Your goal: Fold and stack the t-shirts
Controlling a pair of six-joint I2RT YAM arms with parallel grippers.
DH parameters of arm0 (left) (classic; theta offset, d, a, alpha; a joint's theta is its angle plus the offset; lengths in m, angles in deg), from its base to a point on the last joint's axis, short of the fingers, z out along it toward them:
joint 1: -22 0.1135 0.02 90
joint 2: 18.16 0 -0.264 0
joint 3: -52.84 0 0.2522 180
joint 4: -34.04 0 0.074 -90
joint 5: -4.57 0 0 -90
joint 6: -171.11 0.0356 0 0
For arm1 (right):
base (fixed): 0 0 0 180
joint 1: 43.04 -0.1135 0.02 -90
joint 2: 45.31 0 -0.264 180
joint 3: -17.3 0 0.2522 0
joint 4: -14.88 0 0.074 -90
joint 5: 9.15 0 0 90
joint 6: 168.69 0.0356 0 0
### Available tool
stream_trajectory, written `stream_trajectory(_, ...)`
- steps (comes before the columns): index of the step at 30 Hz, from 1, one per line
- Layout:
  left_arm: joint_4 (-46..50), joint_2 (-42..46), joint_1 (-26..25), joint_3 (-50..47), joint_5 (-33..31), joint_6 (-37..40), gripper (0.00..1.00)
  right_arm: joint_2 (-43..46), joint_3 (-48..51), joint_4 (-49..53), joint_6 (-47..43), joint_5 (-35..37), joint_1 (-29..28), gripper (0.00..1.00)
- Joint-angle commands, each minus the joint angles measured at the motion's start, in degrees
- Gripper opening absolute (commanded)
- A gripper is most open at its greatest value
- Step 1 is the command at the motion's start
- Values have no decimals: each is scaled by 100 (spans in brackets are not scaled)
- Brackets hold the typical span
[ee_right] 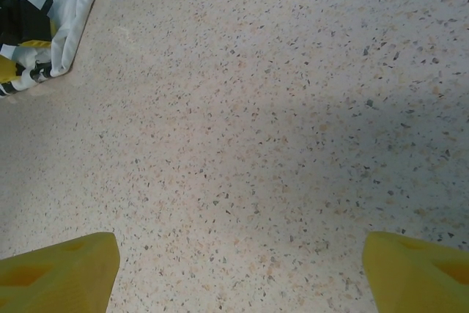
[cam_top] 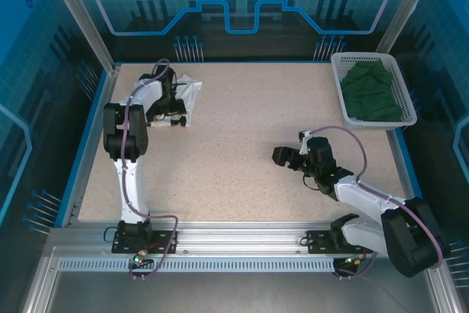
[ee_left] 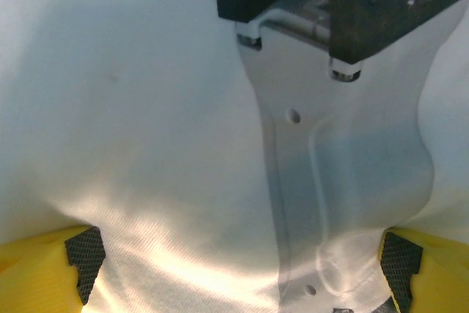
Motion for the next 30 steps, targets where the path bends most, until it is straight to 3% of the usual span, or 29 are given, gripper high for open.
stream_trajectory(1,316,-434,118,361,-237,301,99,-55,-137,-101,44,-22,14,87)
stream_trajectory(4,459,-691,220,801,-162,483,94,-98,-148,-88,52,-4,14,87)
stream_trajectory(11,851,-1157,304,1839,-434,797,96,-217,-161,-104,44,39,22,87)
stream_trajectory(17,801,-1194,590,1926,-264,829,93,-369,-192,-101,43,58,23,87)
stream_trajectory(23,852,-1210,595,2085,-144,630,96,-501,-251,-105,46,-12,27,87)
stream_trajectory(30,973,-1066,580,2426,497,212,99,-379,-245,-103,-55,4,27,87)
